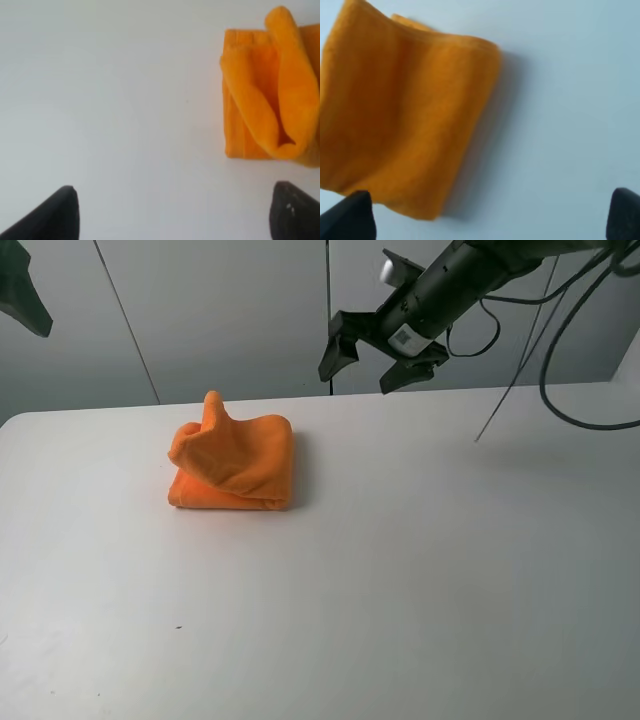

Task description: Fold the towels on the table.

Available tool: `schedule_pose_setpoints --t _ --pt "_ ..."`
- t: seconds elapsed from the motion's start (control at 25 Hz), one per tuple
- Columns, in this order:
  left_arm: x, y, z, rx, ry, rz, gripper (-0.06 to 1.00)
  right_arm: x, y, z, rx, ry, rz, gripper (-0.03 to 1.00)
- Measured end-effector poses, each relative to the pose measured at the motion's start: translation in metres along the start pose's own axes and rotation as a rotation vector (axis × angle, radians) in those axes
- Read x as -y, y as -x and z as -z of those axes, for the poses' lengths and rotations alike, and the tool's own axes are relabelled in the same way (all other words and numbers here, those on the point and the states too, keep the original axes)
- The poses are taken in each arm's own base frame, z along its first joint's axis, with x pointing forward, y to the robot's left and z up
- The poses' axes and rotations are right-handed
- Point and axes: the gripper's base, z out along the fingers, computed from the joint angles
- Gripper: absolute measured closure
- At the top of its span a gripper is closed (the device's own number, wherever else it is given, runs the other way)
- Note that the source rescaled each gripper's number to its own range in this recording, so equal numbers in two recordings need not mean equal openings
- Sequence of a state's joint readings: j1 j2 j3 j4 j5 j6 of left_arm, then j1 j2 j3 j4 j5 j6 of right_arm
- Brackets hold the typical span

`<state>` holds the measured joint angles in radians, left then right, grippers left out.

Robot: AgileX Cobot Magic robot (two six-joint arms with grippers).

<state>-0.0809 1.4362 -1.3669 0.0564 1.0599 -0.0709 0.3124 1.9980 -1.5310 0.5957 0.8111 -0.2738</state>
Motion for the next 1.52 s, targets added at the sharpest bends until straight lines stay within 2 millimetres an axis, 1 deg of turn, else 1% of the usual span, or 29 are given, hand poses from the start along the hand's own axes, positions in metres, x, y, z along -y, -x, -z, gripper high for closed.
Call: schedule_pose_setpoints --t 0.04,0.12,0.16,0.2,0.36,0.4,0.52,0.72,0.8,0.84,0.92,1.0,1.12,1.2,1.28,1.36,1.52 --pt "-0.001 -0.009 0.003 -0.001 0.000 0.000 -0.03 0.006 -0.006 0.012 0.017 -0.029 -0.006 -0.02" --pt "-0.001 -0.027 0.011 0.012 -0.005 0.004 -0.03 0.010 -0.028 0.040 0.047 -0.100 0.009 -0.02" --pt "-0.002 -0.035 0.017 0.035 -0.006 0.006 -0.03 0.011 -0.041 0.050 0.057 -0.131 0.011 -0.02" --pt "-0.003 -0.044 0.024 0.058 -0.008 0.008 -0.03 0.007 -0.051 0.068 0.088 -0.159 0.025 -0.02" --pt "-0.006 -0.077 0.059 0.189 -0.017 0.030 -0.03 -0.007 -0.101 0.129 0.200 -0.235 0.062 -0.02" --pt "-0.006 -0.086 0.065 0.214 -0.018 0.031 -0.03 -0.011 -0.115 0.146 0.238 -0.246 0.077 -0.02" --pt "-0.009 -0.114 0.088 0.294 -0.023 0.038 -0.03 -0.021 -0.155 0.186 0.331 -0.274 0.099 -0.02" --pt "-0.012 -0.165 0.105 0.384 -0.027 0.041 -0.03 -0.031 -0.227 0.247 0.499 -0.348 0.142 -0.02" --pt "-0.013 -0.187 0.109 0.424 -0.031 0.042 -0.03 -0.032 -0.254 0.266 0.567 -0.377 0.146 -0.02" --pt "-0.013 -0.196 0.107 0.432 -0.032 0.042 -0.03 -0.033 -0.269 0.275 0.598 -0.391 0.148 -0.02" --pt "-0.014 -0.219 0.103 0.448 -0.032 0.044 -0.03 -0.033 -0.295 0.289 0.647 -0.412 0.151 -0.02" --pt "-0.014 -0.238 0.097 0.454 -0.032 0.045 -0.03 -0.031 -0.321 0.298 0.681 -0.438 0.152 -0.02" --pt "-0.015 -0.263 0.092 0.492 -0.034 0.047 -0.03 -0.025 -0.352 0.300 0.718 -0.468 0.147 -0.02" --pt "-0.016 -0.277 0.091 0.530 -0.037 0.048 -0.03 -0.021 -0.366 0.297 0.757 -0.468 0.150 -0.02" --pt "-0.016 -0.287 0.093 0.567 -0.036 0.042 -0.03 -0.016 -0.374 0.289 0.759 -0.469 0.149 -0.02" --pt "-0.017 -0.295 0.096 0.601 -0.037 0.039 -0.03 -0.011 -0.375 0.279 0.706 -0.474 0.138 -0.02" --pt "-0.020 -0.300 0.092 0.558 0.008 0.029 -0.03 -0.009 -0.372 0.260 0.662 -0.409 0.129 -0.02"
